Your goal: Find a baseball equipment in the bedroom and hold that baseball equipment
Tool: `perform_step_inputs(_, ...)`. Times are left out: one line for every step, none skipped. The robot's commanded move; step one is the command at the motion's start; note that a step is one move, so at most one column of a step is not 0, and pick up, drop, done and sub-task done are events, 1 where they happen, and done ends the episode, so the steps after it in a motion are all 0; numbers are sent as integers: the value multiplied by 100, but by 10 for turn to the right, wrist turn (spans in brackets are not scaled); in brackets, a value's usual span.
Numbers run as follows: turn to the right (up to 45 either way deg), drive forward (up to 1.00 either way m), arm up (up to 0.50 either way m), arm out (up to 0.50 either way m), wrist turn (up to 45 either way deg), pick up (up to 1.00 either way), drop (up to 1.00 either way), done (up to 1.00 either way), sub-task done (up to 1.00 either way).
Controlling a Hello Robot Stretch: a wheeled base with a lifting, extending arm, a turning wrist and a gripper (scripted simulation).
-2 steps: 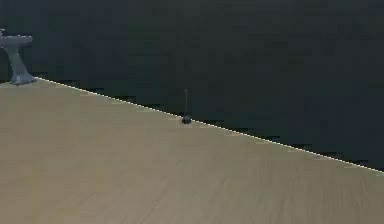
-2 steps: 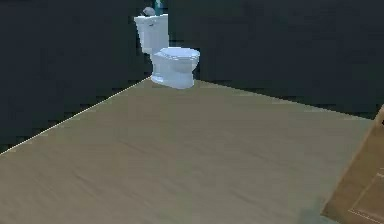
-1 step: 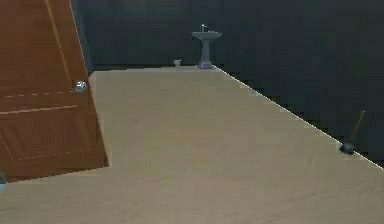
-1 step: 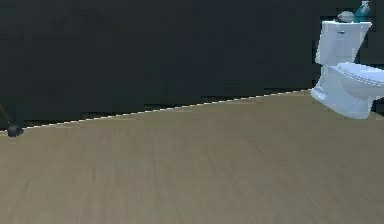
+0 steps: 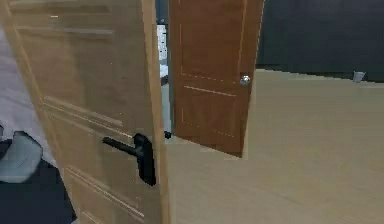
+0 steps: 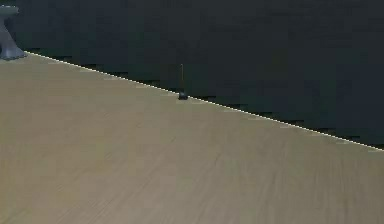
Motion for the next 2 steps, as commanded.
perform_step_inputs(-450,0,0,0,0,0,0,0,0)
perform_step_inputs(-390,0,0,0,0,0,0,0,0)
